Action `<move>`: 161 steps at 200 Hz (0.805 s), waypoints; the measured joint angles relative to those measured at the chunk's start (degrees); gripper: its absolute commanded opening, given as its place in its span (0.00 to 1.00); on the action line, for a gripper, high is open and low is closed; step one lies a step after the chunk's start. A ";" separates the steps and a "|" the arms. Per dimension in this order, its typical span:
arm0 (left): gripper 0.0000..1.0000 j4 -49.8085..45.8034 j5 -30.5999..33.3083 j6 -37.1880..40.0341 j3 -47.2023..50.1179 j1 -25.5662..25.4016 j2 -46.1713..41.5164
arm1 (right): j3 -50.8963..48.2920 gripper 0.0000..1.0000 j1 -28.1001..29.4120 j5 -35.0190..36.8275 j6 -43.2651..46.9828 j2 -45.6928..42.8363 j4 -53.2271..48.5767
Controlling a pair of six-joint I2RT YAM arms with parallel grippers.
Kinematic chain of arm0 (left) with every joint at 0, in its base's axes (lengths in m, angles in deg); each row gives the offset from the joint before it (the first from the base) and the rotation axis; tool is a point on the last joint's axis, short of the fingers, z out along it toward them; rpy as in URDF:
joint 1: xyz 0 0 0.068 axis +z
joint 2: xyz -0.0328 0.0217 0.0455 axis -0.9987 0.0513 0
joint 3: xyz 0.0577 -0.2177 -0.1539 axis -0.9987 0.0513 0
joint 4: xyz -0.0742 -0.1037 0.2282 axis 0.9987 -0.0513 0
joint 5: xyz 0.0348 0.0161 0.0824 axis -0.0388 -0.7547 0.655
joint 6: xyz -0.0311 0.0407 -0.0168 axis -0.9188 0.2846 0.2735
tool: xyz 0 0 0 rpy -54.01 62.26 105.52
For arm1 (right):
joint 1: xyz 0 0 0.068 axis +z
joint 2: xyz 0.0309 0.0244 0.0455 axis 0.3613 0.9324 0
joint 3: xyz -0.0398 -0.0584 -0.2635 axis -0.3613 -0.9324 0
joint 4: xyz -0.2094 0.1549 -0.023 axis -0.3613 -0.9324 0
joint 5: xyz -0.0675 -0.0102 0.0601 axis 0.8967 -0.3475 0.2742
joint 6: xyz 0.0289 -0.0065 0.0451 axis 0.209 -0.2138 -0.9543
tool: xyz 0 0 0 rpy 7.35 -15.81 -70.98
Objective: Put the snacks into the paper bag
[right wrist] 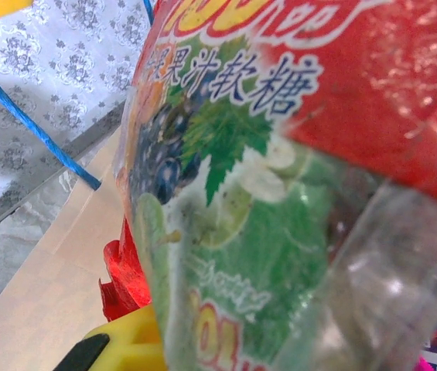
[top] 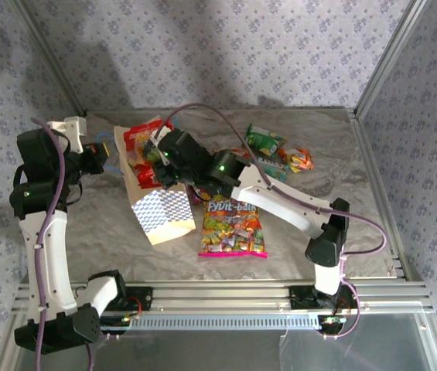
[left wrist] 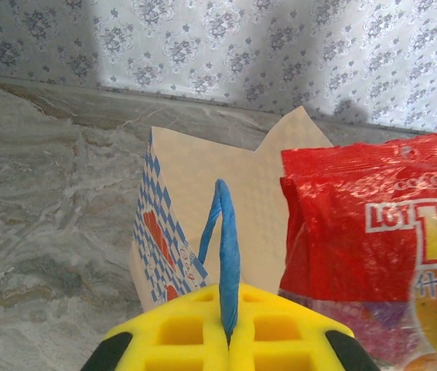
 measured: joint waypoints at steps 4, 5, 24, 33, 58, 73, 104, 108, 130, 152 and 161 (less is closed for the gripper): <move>0.00 0.00 0.00 0.00 0.00 0.00 0.00 | 0.00 0.00 0.00 -0.11 0.00 0.11 0.00; 0.00 -0.02 0.00 0.00 0.00 0.00 0.00 | 0.00 0.00 0.00 -0.13 -0.02 0.15 -0.02; 0.00 -0.02 0.00 0.00 0.00 0.00 0.00 | 0.31 0.00 -0.02 -0.74 -0.24 0.96 -0.37; 0.00 -0.02 0.00 0.00 0.00 0.00 0.00 | 0.52 0.00 -0.02 -1.20 -0.42 1.27 -0.68; 0.00 -0.07 0.02 0.00 0.00 0.00 0.02 | 1.73 0.00 0.00 -2.47 -1.14 2.10 -1.62; 0.01 -0.11 0.02 0.00 0.00 0.00 0.02 | 2.86 0.00 0.00 -2.84 -1.55 2.71 -2.10; 0.02 -0.31 0.02 0.00 0.00 0.00 0.04 | 4.00 0.00 0.11 -2.84 -2.05 3.37 -3.13; 0.02 -0.31 0.02 0.00 0.00 0.00 0.04 | 4.11 0.00 0.11 -2.82 -2.14 3.39 -3.41; 0.03 -0.50 0.02 0.00 0.00 0.00 0.24 | 4.50 0.00 0.20 -2.51 -2.89 3.72 -5.11; 0.03 -0.61 0.02 0.00 0.00 0.00 0.26 | 4.66 0.10 0.28 -2.14 -3.43 4.09 -6.29; 0.04 -0.72 0.02 0.00 0.00 0.00 0.35 | 4.83 0.19 0.26 -2.14 -3.65 4.28 -6.75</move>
